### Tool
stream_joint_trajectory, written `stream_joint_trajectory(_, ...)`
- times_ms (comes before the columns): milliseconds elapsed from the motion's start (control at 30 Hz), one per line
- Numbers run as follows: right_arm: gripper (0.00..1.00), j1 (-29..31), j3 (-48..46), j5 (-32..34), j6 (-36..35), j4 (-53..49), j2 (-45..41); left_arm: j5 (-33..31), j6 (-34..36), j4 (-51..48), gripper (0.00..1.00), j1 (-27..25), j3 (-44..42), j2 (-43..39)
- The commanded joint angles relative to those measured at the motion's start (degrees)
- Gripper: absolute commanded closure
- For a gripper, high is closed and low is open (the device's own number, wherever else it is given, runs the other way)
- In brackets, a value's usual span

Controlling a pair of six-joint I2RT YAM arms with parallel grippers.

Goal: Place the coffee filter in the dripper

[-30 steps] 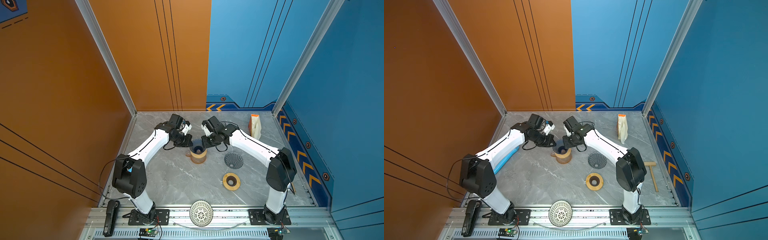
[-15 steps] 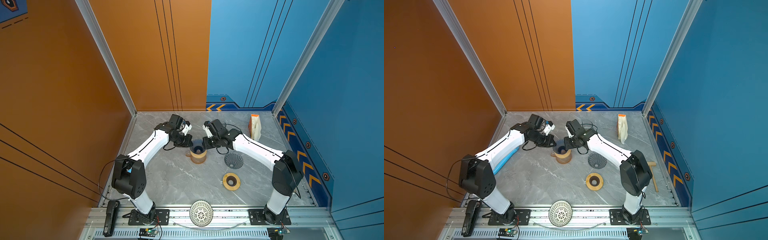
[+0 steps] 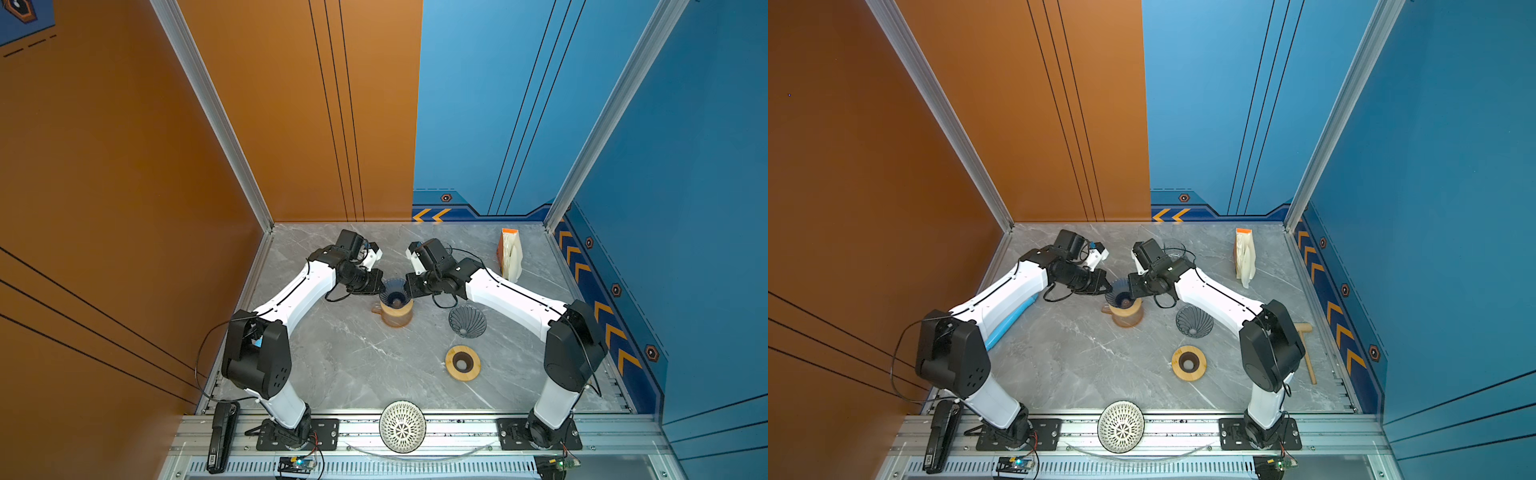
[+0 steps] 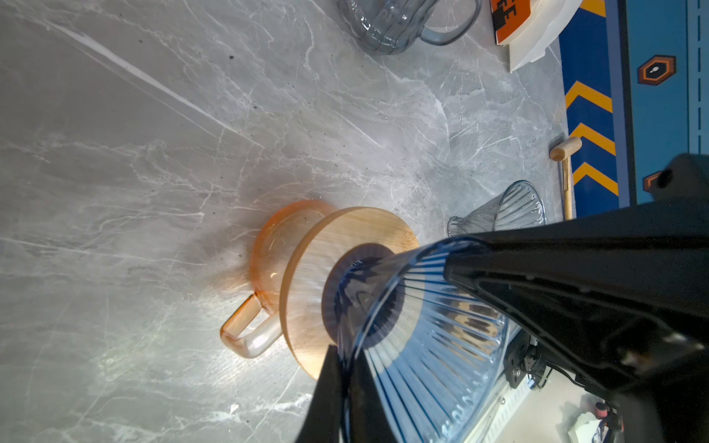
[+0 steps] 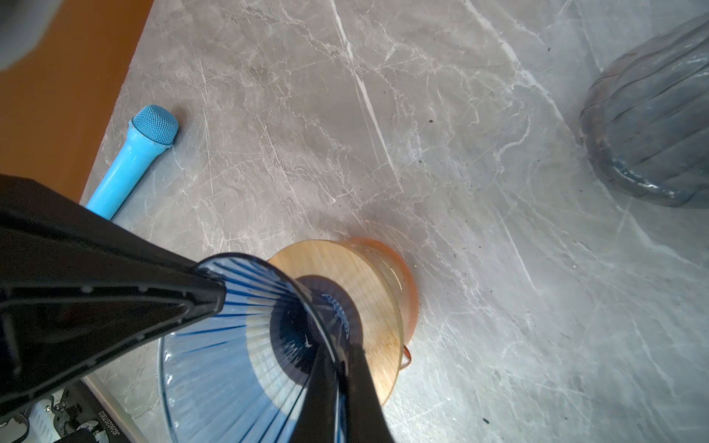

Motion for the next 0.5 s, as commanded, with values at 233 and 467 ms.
stream_joint_trajectory(233,0.98,0.2,0.9,-2.9,1.1,-12.1,7.1,-2.7,1.6,-4.9,1.0,0.3,0.2,7.5)
stream_joint_trajectory(467,0.98,-1.3,1.3,-2.7,-0.6,-12.0,6.9,-4.3,2.0,-5.6,1.0,0.0,0.9,6.6)
